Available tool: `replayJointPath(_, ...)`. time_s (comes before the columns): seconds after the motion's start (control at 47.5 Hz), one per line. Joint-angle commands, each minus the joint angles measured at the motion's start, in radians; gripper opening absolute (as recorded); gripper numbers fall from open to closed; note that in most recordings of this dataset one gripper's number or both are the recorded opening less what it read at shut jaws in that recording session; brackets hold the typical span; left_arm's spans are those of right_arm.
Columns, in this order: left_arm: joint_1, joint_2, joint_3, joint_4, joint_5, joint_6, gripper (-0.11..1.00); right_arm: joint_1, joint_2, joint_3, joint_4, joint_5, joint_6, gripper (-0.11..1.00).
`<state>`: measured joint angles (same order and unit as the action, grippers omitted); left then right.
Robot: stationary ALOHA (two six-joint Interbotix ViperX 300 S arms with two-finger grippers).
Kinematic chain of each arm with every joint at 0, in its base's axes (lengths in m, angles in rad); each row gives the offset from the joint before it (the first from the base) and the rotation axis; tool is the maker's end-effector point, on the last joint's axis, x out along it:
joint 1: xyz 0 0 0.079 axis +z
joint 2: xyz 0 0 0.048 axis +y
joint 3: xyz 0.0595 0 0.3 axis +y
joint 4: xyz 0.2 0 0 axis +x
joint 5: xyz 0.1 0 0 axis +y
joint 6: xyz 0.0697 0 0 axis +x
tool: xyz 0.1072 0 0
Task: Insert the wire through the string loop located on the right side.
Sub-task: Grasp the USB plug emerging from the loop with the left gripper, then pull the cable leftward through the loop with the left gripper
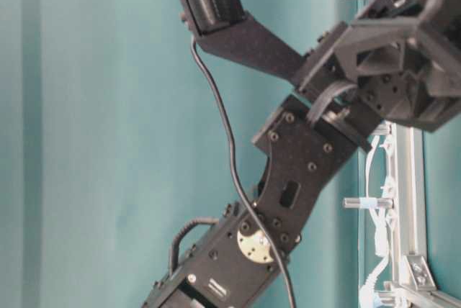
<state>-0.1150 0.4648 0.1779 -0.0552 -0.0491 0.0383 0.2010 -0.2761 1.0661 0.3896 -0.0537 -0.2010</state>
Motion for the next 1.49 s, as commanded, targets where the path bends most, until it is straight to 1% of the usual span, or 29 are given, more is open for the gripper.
replayJointPath(0.0, 0.003, -0.015, -0.028, 0.005, 0.000, 0.008, 0.76, 0.002, -0.006, -0.005, -0.002, -0.009, 0.000, 0.12)
replayJointPath(0.042, 0.005, -0.017, -0.028, 0.005, 0.000, 0.006, 0.69, 0.002, -0.006, -0.002, -0.002, -0.011, 0.002, 0.12)
replayJointPath(0.147, 0.006, -0.017, -0.031, 0.005, 0.015, 0.002, 0.40, 0.002, -0.006, 0.008, -0.002, -0.034, 0.003, 0.12)
replayJointPath(0.189, 0.006, -0.015, -0.035, 0.003, 0.023, 0.003, 0.29, 0.002, -0.006, 0.011, -0.002, -0.044, 0.005, 0.12)
replayJointPath(0.21, 0.006, -0.015, -0.037, 0.005, 0.025, 0.003, 0.26, 0.002, -0.006, 0.011, -0.002, -0.051, 0.005, 0.12)
replayJointPath(0.421, 0.008, -0.015, -0.041, 0.005, 0.032, 0.003, 0.27, 0.002, -0.006, 0.014, -0.002, -0.081, 0.005, 0.12)
replayJointPath(0.736, 0.009, -0.017, -0.040, 0.005, 0.032, 0.005, 0.27, 0.002, -0.006, 0.031, 0.002, -0.075, 0.006, 0.12)
replayJointPath(0.778, 0.009, -0.017, -0.041, 0.005, 0.032, 0.005, 0.27, 0.002, -0.006, 0.034, 0.002, -0.074, 0.006, 0.19)
replayJointPath(0.821, 0.011, -0.018, -0.040, 0.005, 0.032, 0.005, 0.27, 0.002, -0.006, 0.035, 0.002, -0.074, 0.006, 0.29)
replayJointPath(0.884, 0.011, -0.018, -0.041, 0.005, 0.032, 0.005, 0.27, 0.002, -0.006, 0.040, 0.000, -0.075, 0.005, 0.48)
replayJointPath(0.905, 0.012, -0.020, -0.041, 0.005, 0.032, 0.005, 0.27, 0.002, -0.006, 0.043, 0.000, -0.074, 0.003, 0.56)
replayJointPath(0.926, 0.012, -0.020, -0.041, 0.005, 0.032, 0.005, 0.27, 0.002, -0.006, 0.044, 0.000, -0.075, 0.003, 0.60)
replayJointPath(0.947, 0.012, -0.021, -0.041, 0.003, 0.032, 0.005, 0.27, 0.002, -0.006, 0.046, 0.000, -0.074, 0.005, 0.68)
replayJointPath(0.989, 0.012, -0.023, -0.040, 0.003, 0.032, 0.005, 0.27, 0.002, -0.006, 0.049, 0.000, -0.074, 0.003, 0.79)
replayJointPath(1.031, 0.012, -0.023, -0.040, 0.005, 0.032, 0.005, 0.27, 0.002, -0.006, 0.051, 0.000, -0.074, 0.003, 0.88)
replayJointPath(1.073, 0.012, -0.023, -0.040, 0.005, 0.032, 0.003, 0.27, 0.002, -0.006, 0.052, 0.000, -0.074, 0.005, 0.94)
replayJointPath(1.115, 0.012, -0.025, -0.040, 0.005, 0.032, 0.003, 0.27, 0.002, -0.006, 0.054, 0.000, -0.074, 0.003, 0.95)
replayJointPath(1.347, 0.011, -0.040, -0.031, 0.005, 0.054, 0.003, 0.27, 0.002, -0.014, 0.054, 0.000, -0.074, 0.005, 0.95)
replayJointPath(1.473, 0.003, -0.091, 0.021, 0.003, 0.112, 0.003, 0.27, 0.002, -0.018, 0.054, 0.000, -0.069, 0.005, 0.95)
